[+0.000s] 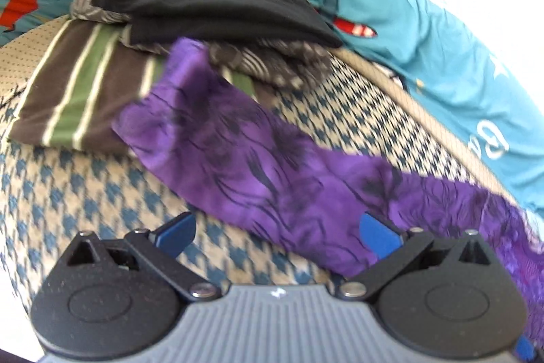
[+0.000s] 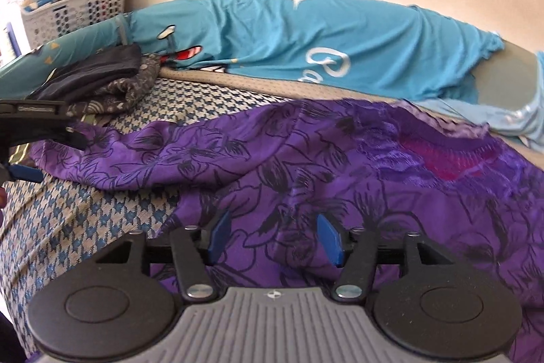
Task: Fold clothes
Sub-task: 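Close the left gripper on the purple sleeve cuff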
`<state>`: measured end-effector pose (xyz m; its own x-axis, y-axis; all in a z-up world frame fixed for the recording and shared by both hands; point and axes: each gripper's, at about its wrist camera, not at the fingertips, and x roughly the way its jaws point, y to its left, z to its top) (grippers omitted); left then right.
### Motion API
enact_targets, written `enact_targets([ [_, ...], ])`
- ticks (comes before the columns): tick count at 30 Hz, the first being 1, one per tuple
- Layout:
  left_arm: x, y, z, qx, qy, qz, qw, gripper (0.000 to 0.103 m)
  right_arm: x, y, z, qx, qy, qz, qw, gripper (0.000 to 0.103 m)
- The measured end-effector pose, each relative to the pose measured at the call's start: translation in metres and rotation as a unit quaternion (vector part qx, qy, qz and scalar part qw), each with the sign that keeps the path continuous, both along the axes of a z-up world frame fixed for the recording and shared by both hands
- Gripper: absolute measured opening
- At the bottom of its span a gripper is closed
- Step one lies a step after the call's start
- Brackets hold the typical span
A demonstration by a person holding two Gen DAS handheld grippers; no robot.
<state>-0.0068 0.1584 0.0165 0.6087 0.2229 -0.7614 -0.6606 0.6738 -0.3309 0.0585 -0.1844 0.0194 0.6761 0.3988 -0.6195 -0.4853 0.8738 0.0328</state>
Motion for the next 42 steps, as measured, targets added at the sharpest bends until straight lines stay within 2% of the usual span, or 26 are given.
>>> enact_targets([
  [5,-0.026,0.034,0.002,-0.042,-0.045,0.046,0.9970,0.103,-0.012,-0.009,0.006,0.010,0.004,-0.010,1.000,0.060],
  [8,-0.035,0.047,0.000,-0.055,-0.064,0.059,0.9947,0.102,-0.017,-0.011,0.008,0.014,0.008,-0.009,1.000,0.060],
  [12,-0.040,0.057,-0.005,-0.074,-0.074,0.069,0.9921,0.091,-0.022,-0.009,0.007,0.004,0.008,0.000,1.000,0.060],
  [17,-0.043,0.064,-0.012,-0.108,-0.094,0.074,0.9869,0.089,-0.023,-0.007,0.004,-0.007,0.006,0.005,1.000,0.061],
  [22,-0.046,0.070,-0.025,-0.161,-0.134,0.070,0.9752,0.072,-0.020,-0.007,0.000,-0.013,0.015,0.003,1.000,0.061],
  [26,-0.046,0.071,-0.029,-0.156,-0.134,0.082,0.9752,0.063,-0.019,-0.004,-0.002,-0.015,0.018,0.007,1.000,0.061],
  [32,-0.050,0.071,-0.030,-0.138,-0.119,0.111,0.9770,0.062,-0.018,0.002,-0.007,-0.024,0.021,0.011,0.999,0.061],
  [40,-0.038,0.075,-0.036,-0.139,-0.141,0.122,0.9725,0.063,-0.016,0.006,-0.015,-0.032,0.030,0.015,0.999,0.061],
  [41,-0.037,0.074,-0.036,-0.141,-0.144,0.122,0.9720,0.060,-0.016,0.006,-0.015,-0.034,0.031,0.015,0.999,0.061],
  [42,-0.036,0.074,-0.036,-0.142,-0.146,0.123,0.9714,0.051,-0.016,0.006,-0.016,-0.035,0.032,0.015,0.999,0.061],
])
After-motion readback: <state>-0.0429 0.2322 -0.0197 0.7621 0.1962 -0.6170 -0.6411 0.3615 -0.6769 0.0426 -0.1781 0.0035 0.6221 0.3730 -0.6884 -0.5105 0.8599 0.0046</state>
